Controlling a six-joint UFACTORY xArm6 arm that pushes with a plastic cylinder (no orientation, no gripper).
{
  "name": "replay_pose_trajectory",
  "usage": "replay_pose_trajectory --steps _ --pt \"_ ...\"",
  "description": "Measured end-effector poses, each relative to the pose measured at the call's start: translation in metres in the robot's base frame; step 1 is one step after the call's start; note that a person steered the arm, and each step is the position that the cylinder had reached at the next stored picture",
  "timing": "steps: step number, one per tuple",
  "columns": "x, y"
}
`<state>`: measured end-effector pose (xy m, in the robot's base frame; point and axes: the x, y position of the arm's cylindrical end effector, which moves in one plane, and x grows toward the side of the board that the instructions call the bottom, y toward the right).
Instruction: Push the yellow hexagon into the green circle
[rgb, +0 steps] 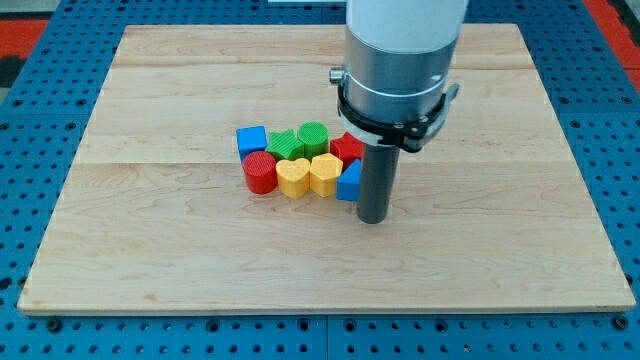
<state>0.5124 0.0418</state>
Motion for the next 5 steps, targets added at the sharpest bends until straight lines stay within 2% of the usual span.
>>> replay_pose_trajectory --steps 1,5 --pt "-0.003 -0.036" --pt "-0.031 -0.022"
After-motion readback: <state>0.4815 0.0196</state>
